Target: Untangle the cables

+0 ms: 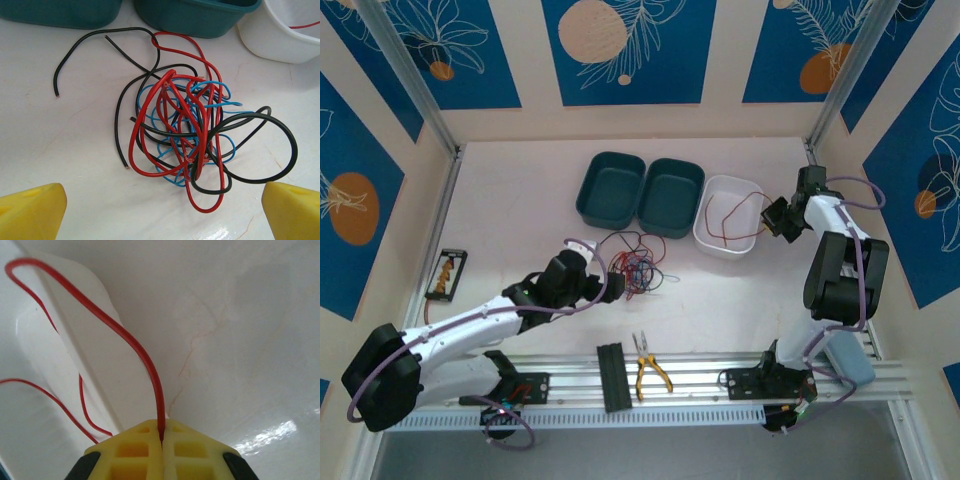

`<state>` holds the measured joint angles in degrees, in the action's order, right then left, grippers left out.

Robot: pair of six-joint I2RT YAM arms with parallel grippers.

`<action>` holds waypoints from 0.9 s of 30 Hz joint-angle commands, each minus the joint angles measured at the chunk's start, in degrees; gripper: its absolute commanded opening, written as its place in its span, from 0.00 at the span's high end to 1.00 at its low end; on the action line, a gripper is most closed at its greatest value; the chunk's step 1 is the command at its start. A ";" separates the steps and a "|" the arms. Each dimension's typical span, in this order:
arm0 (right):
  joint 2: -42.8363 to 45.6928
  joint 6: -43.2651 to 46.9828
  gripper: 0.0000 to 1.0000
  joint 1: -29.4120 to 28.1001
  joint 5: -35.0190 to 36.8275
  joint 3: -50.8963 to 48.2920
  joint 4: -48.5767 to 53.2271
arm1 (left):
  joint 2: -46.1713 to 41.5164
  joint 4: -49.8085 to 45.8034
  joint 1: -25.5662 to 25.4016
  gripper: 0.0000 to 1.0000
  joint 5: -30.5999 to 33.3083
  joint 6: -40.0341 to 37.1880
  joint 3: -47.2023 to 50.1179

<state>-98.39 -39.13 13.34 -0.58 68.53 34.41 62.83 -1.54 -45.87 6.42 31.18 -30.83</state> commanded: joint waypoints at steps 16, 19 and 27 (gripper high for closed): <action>-3.01 3.63 1.00 -12.78 9.39 10.01 9.26 | -0.64 1.19 0.42 0.00 -0.26 0.06 -0.92; -6.24 4.10 1.00 -14.07 9.49 11.68 10.53 | -1.50 1.25 0.36 0.00 -0.13 0.53 -0.21; -13.07 4.74 1.00 -17.28 12.74 15.67 14.74 | -3.70 0.16 0.35 0.00 0.94 0.79 0.91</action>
<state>-110.54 -35.35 -2.90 10.35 82.02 45.69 60.38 -1.28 -45.87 6.46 31.22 -30.63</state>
